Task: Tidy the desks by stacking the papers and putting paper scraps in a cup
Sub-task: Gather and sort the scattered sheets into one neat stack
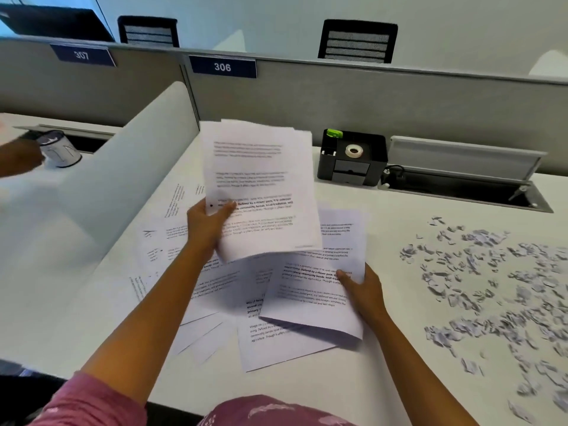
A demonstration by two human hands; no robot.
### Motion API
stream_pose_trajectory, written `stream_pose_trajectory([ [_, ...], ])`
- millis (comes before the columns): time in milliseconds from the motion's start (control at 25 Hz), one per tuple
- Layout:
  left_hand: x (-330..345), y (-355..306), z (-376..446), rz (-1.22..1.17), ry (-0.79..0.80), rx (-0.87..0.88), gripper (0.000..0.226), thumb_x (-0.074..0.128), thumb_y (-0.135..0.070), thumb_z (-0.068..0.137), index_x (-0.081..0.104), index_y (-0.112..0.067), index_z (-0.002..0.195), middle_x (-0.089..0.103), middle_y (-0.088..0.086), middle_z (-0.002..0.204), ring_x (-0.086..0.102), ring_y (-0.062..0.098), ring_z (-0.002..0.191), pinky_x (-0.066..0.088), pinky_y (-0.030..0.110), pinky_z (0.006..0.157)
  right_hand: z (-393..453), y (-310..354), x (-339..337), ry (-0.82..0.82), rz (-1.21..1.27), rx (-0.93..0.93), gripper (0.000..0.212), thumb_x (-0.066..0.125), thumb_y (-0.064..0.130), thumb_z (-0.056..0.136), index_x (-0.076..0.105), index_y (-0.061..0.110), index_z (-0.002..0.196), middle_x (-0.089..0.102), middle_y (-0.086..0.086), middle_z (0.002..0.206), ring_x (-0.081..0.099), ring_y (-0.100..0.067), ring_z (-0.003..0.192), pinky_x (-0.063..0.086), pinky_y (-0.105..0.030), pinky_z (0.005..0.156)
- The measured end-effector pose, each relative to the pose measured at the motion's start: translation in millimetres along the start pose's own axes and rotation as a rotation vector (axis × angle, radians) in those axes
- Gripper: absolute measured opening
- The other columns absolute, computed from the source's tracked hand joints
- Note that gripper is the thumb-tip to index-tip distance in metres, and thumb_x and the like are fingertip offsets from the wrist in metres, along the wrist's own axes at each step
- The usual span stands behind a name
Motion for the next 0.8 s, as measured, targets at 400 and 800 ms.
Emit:
stream_pose_trajectory([
  [400, 41, 86, -56, 0.195, 0.260, -0.186, 0.027, 0.081, -0.020, 0.078, 0.070, -0.019, 0.103, 0.075, 0.000, 0.099, 0.072, 0.022, 0.093, 0.059, 0.040, 0.084, 21, -22, -3, 0.071, 0.096, 0.309, 0.052, 0.041, 0.045, 0.103, 0.050, 0.011, 0.141, 0.055, -0.005, 0.141, 0.055, -0.025, 0.125, 0.038, -0.045, 0.113],
  [800, 86, 101, -65, 0.776, 0.483, 0.084, 0.066, 0.063, -0.043, 0.091, 0.038, -0.018, 0.146, 0.046, 0.007, 0.144, 0.037, 0.030, 0.135, 0.030, 0.046, 0.113, 20, -17, -1, 0.101, 0.062, 0.197, 0.054, 0.065, 0.036, 0.078, 0.057, 0.024, 0.130, 0.066, -0.002, 0.128, 0.065, -0.022, 0.111, 0.049, -0.047, 0.101],
])
Point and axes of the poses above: each hand's wrist, its own z-axis towards the middle knuckle, its own x-axis out of the palm, y = z × x, the point moved 4 cm from there along z, towards the middle knuckle
